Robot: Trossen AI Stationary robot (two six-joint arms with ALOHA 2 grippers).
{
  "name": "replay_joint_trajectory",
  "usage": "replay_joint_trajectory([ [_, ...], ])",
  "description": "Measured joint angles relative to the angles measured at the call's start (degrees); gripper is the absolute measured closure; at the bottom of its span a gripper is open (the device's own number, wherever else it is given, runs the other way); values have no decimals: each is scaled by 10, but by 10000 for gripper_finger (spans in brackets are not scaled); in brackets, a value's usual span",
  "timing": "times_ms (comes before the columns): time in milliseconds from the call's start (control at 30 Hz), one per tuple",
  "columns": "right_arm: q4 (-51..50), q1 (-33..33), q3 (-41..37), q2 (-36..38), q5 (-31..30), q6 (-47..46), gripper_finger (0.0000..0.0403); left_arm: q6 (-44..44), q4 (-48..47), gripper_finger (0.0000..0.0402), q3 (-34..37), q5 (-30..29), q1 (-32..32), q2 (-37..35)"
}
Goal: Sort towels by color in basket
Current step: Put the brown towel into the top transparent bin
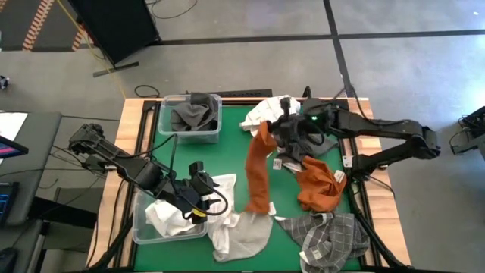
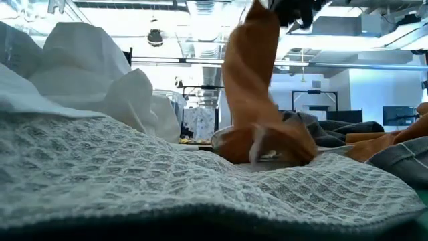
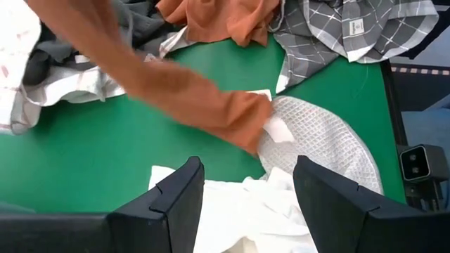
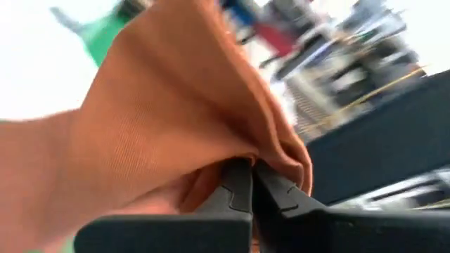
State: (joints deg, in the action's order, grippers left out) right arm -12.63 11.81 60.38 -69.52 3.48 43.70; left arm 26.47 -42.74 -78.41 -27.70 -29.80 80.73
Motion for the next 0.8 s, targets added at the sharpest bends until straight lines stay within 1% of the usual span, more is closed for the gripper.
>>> replay_joint_trajectory([
  [133,-14,-11,-30,-49,66,-26,378,-1,0,194,0,0,0,0],
  [200,-9,-27,-48,-76,82,-32,378,0,0,194,0,0,0,0],
  [400,18,-75,-85,-164,85,-41,381,2,0,194,0,0,0,0],
  [533,30,-83,-85,-219,85,-67,365,2,0,194,0,0,0,0],
  [600,31,-83,-85,-248,84,-68,347,2,1,194,0,0,0,0],
  [667,36,-85,-85,-272,67,-68,321,2,1,194,0,0,0,0],
  [733,47,-90,-85,-289,53,-64,283,3,1,194,0,0,0,0],
  [800,56,-96,-85,-303,49,-61,232,3,1,194,0,0,0,0],
])
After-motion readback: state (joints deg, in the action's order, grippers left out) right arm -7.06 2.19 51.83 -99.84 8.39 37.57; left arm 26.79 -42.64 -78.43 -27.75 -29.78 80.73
